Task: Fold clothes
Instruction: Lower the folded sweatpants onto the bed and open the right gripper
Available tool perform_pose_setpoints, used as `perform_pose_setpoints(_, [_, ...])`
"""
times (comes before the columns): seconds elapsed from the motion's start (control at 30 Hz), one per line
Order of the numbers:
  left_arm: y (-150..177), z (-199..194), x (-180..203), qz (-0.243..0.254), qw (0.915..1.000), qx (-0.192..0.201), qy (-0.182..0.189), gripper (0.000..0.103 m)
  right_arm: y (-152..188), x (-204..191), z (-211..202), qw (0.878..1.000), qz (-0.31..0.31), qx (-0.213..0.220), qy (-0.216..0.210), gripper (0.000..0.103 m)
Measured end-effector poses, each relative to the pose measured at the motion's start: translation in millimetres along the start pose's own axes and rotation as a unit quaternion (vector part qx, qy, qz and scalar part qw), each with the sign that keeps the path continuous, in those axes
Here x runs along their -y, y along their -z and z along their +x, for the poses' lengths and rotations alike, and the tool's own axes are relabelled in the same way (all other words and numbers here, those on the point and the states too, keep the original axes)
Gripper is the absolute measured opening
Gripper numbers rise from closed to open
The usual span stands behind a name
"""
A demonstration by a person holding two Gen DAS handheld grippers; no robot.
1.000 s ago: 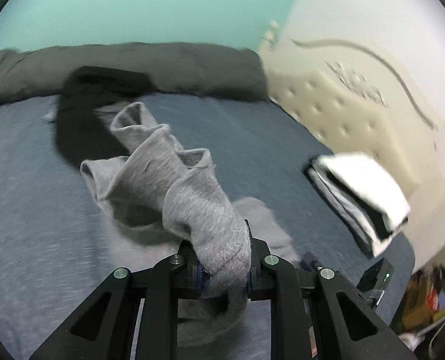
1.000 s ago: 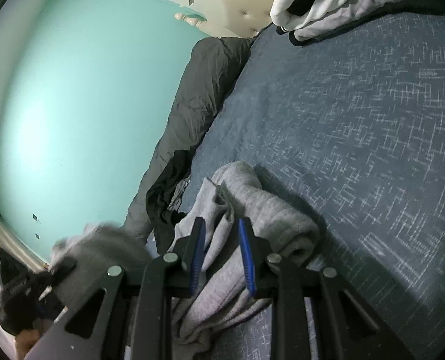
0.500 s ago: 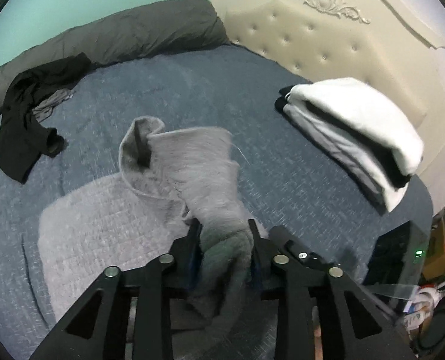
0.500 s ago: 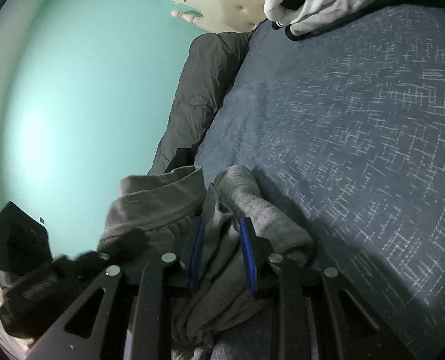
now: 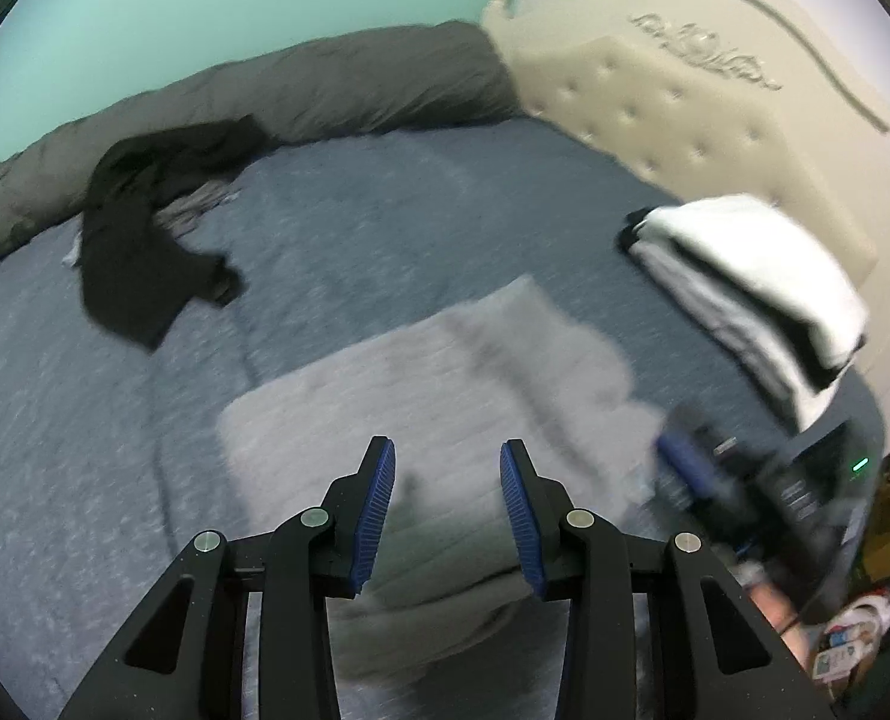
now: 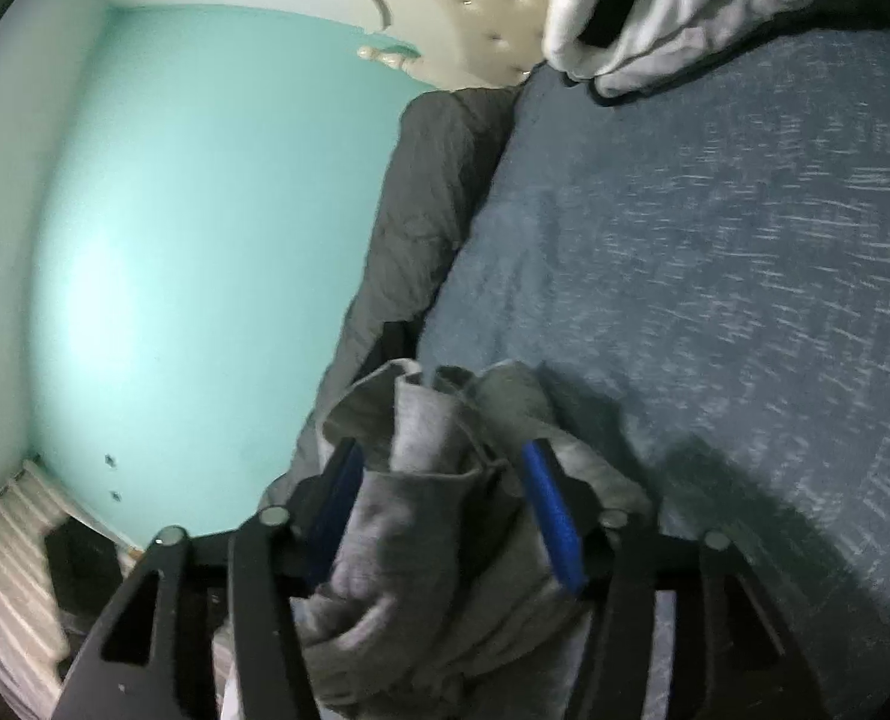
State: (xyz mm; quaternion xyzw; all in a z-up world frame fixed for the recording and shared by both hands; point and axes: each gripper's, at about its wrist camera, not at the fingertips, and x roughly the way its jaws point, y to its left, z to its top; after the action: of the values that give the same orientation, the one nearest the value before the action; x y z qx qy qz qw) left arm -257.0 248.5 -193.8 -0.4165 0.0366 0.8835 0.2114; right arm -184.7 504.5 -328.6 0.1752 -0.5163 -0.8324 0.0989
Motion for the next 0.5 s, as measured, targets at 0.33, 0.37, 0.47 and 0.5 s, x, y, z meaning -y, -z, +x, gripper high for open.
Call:
perform_pose_setpoints(0.33, [40.3,19.0,-15.2,0.004,0.9996,-0.014,-0.022,0.04,13.8,-26.2,41.8,0.992,-0.091,-0.079,0.033,0.066])
perform_pose_setpoints(0.37, [42.1,19.1,-15.5,0.003,0.9997,-0.014,-0.021,0.04,15.3,-21.0,50.1,0.991,-0.087,-0.09,0.039,0.066])
perform_pose_setpoints(0.47, [44.9,20.2,-16.0,0.003,0.9997,-0.014,-0.017,0.04,15.0,-8.2,62.2,0.992,-0.068,-0.103,0.041,0.049])
perform_pose_setpoints(0.5, [45.7,20.7,-16.2,0.003,0.9998,-0.014,-0.016,0.04,13.0,-7.3,64.3,0.991,-0.071,-0.1,0.043,0.039])
